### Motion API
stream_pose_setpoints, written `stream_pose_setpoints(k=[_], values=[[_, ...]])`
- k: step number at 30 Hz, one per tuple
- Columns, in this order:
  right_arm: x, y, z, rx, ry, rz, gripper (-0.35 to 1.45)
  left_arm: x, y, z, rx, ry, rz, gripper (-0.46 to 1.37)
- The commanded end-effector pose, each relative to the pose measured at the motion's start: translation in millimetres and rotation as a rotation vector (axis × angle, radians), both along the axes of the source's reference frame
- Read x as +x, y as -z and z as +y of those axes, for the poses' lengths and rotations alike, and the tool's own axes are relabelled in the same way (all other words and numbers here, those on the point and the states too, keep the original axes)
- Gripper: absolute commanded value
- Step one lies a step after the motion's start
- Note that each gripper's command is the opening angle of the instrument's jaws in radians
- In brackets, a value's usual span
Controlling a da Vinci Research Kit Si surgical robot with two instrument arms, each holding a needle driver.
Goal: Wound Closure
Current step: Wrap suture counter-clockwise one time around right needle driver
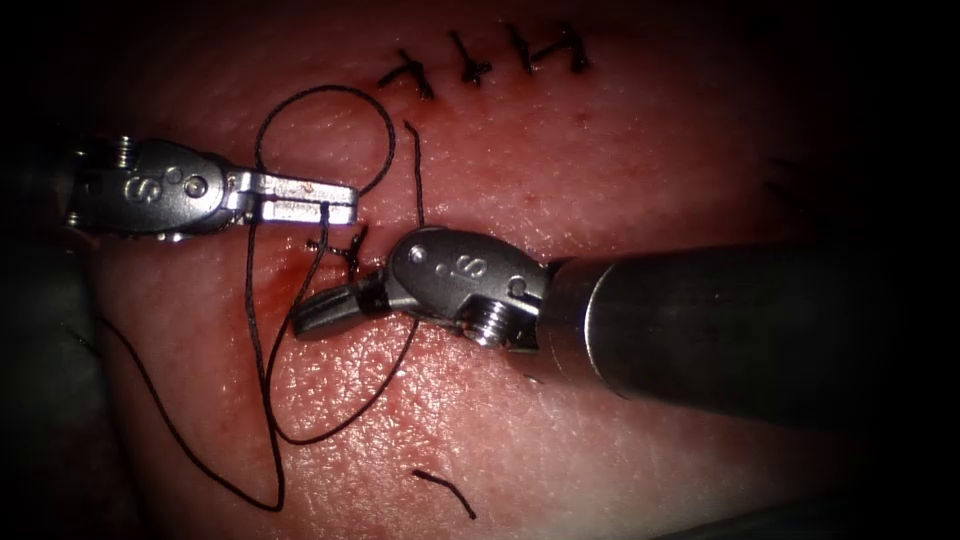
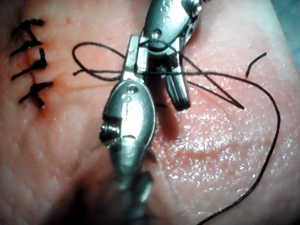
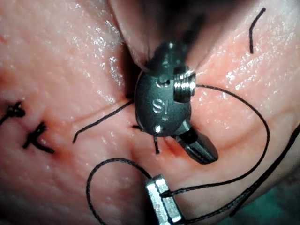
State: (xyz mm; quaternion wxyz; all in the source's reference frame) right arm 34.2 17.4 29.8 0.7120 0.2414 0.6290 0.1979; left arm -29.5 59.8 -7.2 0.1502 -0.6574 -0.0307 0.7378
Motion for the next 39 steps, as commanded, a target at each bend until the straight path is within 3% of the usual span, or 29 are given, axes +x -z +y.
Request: stream_pose_setpoints(k=[1, 9, 17, 28, 35, 39], values=[[0.1, 0.1, -0.3, 0.005, -0.014, 0.007, -0.35, 0.1, -0.2, 0.0, 0.003, -0.003, -0.001, -0.35], [0.8, 1.1, -1.2, 0.014, -0.094, 0.037, -0.35, 0.1, -2.4, 0.4, 0.020, 0.014, 0.013, -0.35], [0.9, 3.1, -0.1, -0.014, -0.137, 0.078, -0.35, 0.0, -4.5, -0.6, 0.042, 0.016, 0.013, -0.35], [-0.8, 4.8, 1.0, -0.043, -0.131, 0.092, -0.35, 1.0, -4.9, -1.0, 0.052, 0.009, 0.009, -0.35], [-1.2, 4.8, 1.1, -0.038, -0.203, 0.118, -0.35, 0.5, -5.3, -2.0, 0.051, 0.017, 0.015, -0.35], [-1.3, 4.8, 1.1, -0.033, -0.287, 0.153, -0.35, 0.0, -5.4, -2.8, 0.054, 0.023, 0.020, -0.35]])
